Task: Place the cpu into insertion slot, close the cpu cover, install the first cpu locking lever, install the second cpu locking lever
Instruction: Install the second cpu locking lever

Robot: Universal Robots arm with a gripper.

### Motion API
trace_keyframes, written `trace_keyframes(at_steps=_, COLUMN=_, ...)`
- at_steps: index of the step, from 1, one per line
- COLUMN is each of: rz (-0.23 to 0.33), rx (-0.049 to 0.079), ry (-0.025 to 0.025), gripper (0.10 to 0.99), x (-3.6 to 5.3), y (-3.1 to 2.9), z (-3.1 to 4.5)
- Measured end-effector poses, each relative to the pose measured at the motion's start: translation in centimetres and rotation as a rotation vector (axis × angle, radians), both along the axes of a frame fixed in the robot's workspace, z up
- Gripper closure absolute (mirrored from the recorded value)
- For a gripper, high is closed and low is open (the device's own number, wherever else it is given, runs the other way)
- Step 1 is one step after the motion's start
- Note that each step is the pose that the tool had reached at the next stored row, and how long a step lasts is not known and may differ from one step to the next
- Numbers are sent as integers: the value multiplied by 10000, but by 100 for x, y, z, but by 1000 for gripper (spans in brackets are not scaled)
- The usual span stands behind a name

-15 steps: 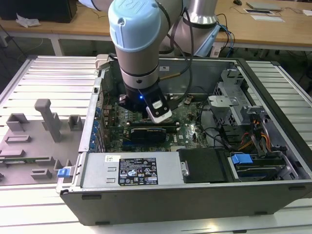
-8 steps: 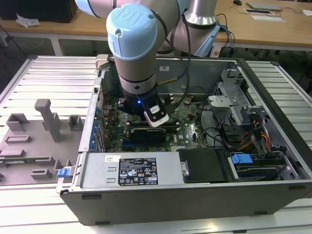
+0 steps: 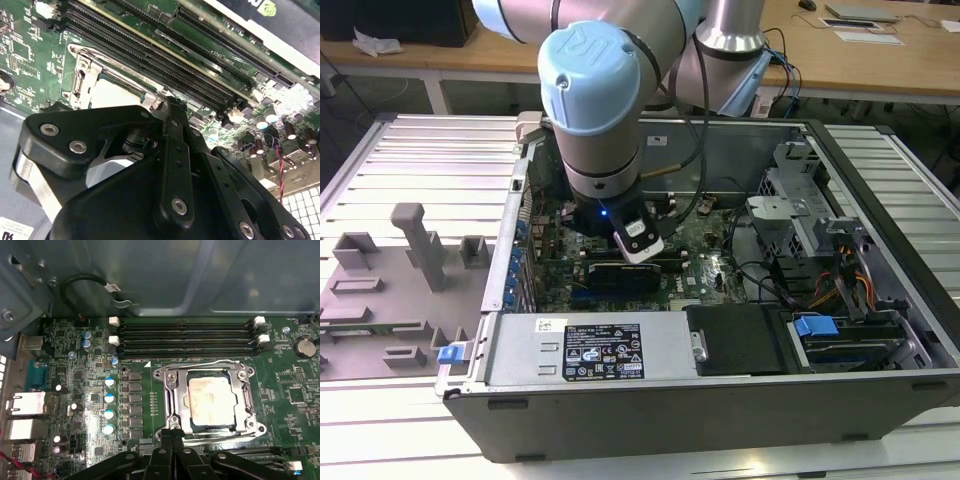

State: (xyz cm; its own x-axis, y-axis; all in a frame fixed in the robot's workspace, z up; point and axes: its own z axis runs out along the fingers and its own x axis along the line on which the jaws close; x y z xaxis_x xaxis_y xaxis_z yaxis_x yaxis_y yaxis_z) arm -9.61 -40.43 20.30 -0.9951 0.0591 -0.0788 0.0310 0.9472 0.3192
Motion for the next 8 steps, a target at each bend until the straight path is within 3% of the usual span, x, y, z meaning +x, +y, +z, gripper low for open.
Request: trace_keyframes(at_steps=8, rz=2, rx=160, ry=0, gripper=980, x=-37, y=27, z=-74)
